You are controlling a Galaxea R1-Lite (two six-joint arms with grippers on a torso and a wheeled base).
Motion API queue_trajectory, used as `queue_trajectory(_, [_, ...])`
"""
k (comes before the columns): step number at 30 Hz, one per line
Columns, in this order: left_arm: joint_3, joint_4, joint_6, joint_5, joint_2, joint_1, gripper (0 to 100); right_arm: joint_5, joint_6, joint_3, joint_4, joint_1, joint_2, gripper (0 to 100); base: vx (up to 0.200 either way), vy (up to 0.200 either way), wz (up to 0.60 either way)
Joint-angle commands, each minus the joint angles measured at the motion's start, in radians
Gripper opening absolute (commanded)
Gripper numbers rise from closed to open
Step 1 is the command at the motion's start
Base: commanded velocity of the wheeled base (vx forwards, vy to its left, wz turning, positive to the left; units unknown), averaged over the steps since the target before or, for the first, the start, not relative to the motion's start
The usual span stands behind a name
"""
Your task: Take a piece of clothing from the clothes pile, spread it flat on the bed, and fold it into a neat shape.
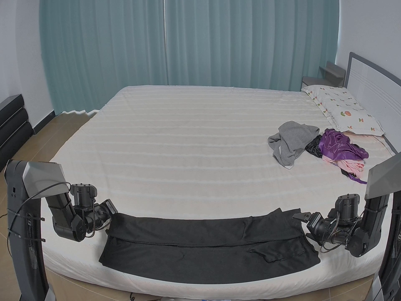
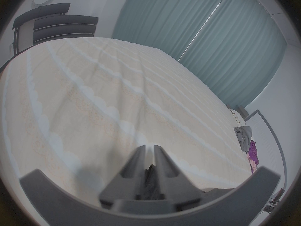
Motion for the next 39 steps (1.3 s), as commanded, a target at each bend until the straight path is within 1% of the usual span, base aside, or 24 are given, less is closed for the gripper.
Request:
queue_trajectory(1, [0.000,-0.001,-0.001,-0.001,0.000,0.000,100,0.000,0.000,0.000,0.000,0.000,0.001,100,0.000,0.000,0.00])
queue_trajectory(7, [0.046,-0.004,-0.035,-0.019,-0.025,0.003,100,0.000,0.000,0.000,0.000,0.000,0.015,100,0.000,0.000,0.00])
queue_trajectory(12, [0.153,-0.075,-0.039,-0.105,-0.095,0.003,100,0.000,0.002,0.005,0.000,0.000,0.015,100,0.000,0.000,0.00])
queue_trajectory(13, [0.196,-0.112,-0.036,-0.134,-0.106,0.002,100,0.002,0.002,0.006,0.000,0.000,0.015,100,0.000,0.000,0.00])
queue_trajectory(14, [0.208,-0.124,-0.035,-0.142,-0.106,0.002,100,0.002,0.002,0.006,0.000,0.000,0.015,100,0.000,0.000,0.00])
queue_trajectory(16, [0.248,-0.176,0.001,-0.176,-0.097,-0.003,100,0.002,0.002,0.006,0.000,0.000,0.015,100,0.000,0.000,0.00])
queue_trajectory(19, [0.266,-0.185,0.057,-0.180,-0.080,-0.003,100,0.002,0.002,0.006,0.000,0.000,0.015,100,0.000,0.000,0.00])
queue_trajectory(21, [0.277,-0.187,0.079,-0.188,-0.068,-0.003,100,0.002,0.002,0.006,0.000,0.000,0.015,100,0.000,0.000,0.00])
queue_trajectory(24, [0.296,-0.193,0.143,-0.196,-0.041,-0.003,100,0.002,0.002,0.006,0.000,0.001,0.015,100,0.000,0.000,0.00])
queue_trajectory(25, [0.296,-0.193,0.146,-0.196,-0.040,-0.002,100,0.000,0.002,0.006,0.000,0.001,0.015,100,0.000,0.000,0.00])
queue_trajectory(26, [0.306,-0.207,0.177,-0.199,-0.032,-0.002,100,0.002,0.002,0.006,0.000,0.001,0.015,100,0.000,0.000,0.00])
queue_trajectory(32, [0.358,-0.257,0.202,-0.200,-0.026,-0.009,100,0.000,0.002,0.006,0.000,0.001,0.015,100,0.000,0.000,0.00])
queue_trajectory(36, [0.394,-0.267,0.268,-0.202,-0.022,-0.011,100,0.002,0.002,0.008,0.000,0.001,0.015,100,0.000,0.000,0.00])
queue_trajectory(39, [0.397,-0.267,0.269,-0.200,-0.020,-0.017,100,0.002,0.002,0.008,0.000,0.001,0.015,100,0.000,0.000,0.00])
